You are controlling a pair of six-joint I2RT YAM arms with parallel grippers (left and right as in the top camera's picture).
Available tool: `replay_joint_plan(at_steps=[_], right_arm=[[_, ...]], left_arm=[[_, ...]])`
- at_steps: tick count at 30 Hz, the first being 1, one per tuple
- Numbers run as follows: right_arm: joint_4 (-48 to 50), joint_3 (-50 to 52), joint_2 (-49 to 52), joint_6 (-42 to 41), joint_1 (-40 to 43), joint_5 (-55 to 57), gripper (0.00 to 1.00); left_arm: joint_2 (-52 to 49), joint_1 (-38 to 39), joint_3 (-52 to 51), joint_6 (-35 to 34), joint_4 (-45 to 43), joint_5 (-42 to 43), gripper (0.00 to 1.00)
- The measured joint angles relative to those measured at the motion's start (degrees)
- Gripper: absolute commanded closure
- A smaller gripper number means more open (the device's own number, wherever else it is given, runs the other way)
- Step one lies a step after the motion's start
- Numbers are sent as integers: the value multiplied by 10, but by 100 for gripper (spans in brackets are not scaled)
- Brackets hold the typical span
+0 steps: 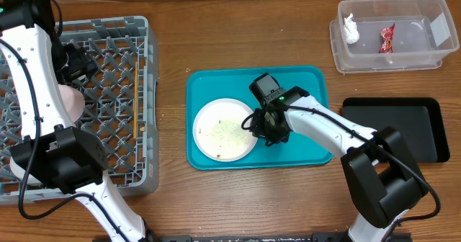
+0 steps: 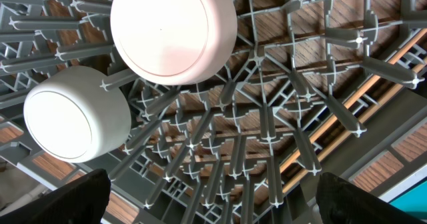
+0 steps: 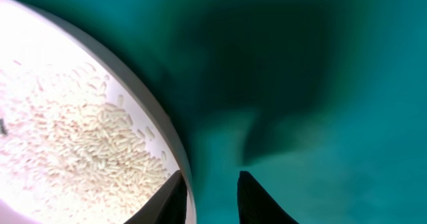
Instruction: Sort waste into correct bins and load items into the dishwasher
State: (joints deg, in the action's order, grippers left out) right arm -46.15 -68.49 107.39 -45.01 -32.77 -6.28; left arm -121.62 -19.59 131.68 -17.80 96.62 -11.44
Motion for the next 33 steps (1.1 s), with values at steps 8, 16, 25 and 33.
replay_joint_plan(at_steps=[8, 16, 25, 33], right_arm=[[-75, -1, 0, -9, 34, 53, 80], [-225, -109, 1, 18, 134, 83, 87], [-237, -236, 1, 162, 112, -33, 25], [-108, -224, 1, 165, -37, -38, 8]], left_arm=[[0, 0, 0, 0, 0, 0, 0], [0, 0, 0, 0, 0, 0, 0], [0, 0, 0, 0, 0, 0, 0], [0, 0, 0, 0, 0, 0, 0]])
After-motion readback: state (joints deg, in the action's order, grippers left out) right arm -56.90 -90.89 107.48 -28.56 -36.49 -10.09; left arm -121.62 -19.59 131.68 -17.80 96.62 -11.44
